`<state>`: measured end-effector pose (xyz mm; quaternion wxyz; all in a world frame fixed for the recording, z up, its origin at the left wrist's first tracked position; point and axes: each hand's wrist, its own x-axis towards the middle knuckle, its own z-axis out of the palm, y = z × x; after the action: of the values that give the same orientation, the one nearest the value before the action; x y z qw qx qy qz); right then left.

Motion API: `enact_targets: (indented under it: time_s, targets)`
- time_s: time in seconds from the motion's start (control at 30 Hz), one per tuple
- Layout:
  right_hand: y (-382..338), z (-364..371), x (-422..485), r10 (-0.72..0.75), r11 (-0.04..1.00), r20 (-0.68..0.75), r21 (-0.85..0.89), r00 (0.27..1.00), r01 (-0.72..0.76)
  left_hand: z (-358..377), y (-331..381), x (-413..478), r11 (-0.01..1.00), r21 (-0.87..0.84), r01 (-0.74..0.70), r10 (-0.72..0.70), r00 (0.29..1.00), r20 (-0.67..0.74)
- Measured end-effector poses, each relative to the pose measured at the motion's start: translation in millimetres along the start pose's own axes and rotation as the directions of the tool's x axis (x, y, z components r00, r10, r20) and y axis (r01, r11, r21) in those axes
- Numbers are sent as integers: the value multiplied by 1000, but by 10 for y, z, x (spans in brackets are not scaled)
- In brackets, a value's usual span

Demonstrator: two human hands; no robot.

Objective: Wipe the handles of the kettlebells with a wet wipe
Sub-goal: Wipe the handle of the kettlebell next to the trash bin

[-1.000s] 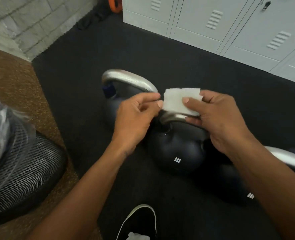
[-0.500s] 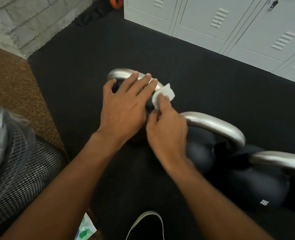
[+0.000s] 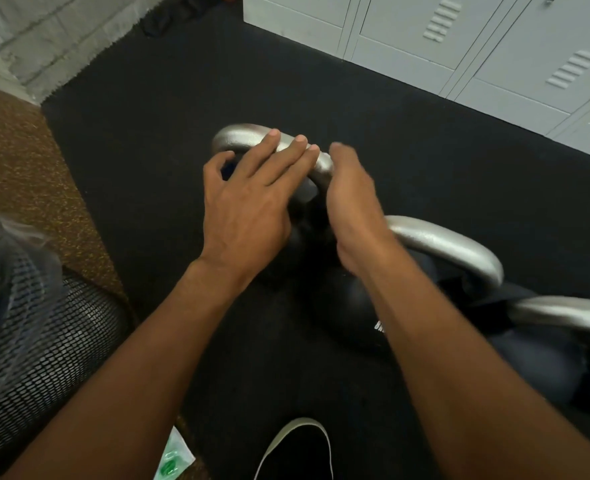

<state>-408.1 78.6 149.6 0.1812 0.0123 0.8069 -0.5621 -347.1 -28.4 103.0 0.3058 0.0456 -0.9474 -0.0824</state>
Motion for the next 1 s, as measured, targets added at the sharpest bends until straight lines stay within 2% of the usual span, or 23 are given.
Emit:
enact_targets:
  time_s: [0.07,0.13,0.23,0.3,0.4,0.53,0.73,0.83,0.9,1.0]
  targets:
    - [-130,-122,220,68,995,72,-83,995,-62,14,10,-3,1000,-5,4,-4,1000,-5]
    - [-286,-316,437,89,978,196,-203,977,-48,21,20,-12,1000,2,11,-11,1000,-8]
    - [-454,-560,632,240,940,418,-326,876,-102,34,25,-5,1000,2,14,-14,1000,-21]
    - [-414,-639,691,270,942,500,-312,823,-120,46,29,-5,1000,-5,22,-22,999,-40]
    - [-296,-594,642,196,962,443,-259,875,-84,54,30,-3,999,-20,26,-27,999,-44]
    - [-198,-637,525,56,934,322,-350,945,64,55,20,-2,999,-29,27,-28,999,-33]
    - [-277,-485,655,74,946,465,-312,882,85,58,37,-3,999,-20,32,-33,999,-39]
    - [-277,-478,687,102,943,489,-326,866,73,60,30,-10,999,-28,34,-36,998,-53]
    - [-297,-511,688,93,915,461,-389,882,106,66,31,-11,999,-41,33,-36,997,-69]
    - [-250,-517,552,63,877,312,-470,948,97,85,52,-19,998,-43,46,-50,995,-81]
